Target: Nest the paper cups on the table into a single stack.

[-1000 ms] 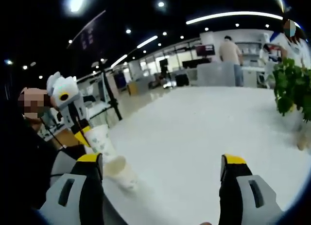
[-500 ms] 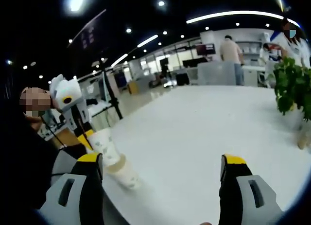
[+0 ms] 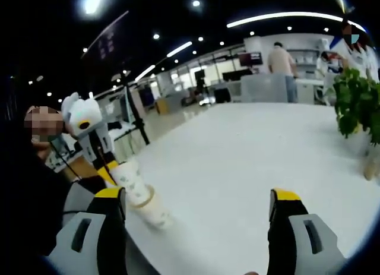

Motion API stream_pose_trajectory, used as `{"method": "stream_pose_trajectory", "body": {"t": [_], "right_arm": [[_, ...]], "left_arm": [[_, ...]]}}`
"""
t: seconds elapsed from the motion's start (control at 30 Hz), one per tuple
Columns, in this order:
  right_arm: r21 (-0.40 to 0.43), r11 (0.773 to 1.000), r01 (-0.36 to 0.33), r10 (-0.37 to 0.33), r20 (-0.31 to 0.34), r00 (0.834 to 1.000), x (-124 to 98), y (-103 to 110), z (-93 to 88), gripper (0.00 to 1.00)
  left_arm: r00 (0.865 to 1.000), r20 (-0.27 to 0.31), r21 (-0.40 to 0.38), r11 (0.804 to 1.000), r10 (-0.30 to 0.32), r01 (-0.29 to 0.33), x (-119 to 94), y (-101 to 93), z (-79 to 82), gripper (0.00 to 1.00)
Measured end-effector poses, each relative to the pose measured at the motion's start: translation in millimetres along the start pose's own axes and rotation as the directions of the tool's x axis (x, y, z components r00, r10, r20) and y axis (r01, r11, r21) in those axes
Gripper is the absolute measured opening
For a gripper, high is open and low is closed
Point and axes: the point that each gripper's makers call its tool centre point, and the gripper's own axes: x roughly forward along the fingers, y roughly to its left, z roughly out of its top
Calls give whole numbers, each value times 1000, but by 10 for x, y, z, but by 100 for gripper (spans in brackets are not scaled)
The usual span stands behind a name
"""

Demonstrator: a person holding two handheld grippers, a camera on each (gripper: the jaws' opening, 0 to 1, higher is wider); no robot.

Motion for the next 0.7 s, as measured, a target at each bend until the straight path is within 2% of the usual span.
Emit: {"method": "stream_pose_trajectory", "body": {"t": [0.13, 0.7], "right_arm": [[6, 1000, 1, -1, 4, 1000, 3, -2, -3, 99], [12, 1000, -3, 3, 7, 1000, 16, -7, -25, 99]], "left_arm": [[1000, -10, 36, 999, 11, -11, 14, 29, -1, 0], [999, -39, 61, 998, -5, 7, 67, 42, -29, 1]]}}
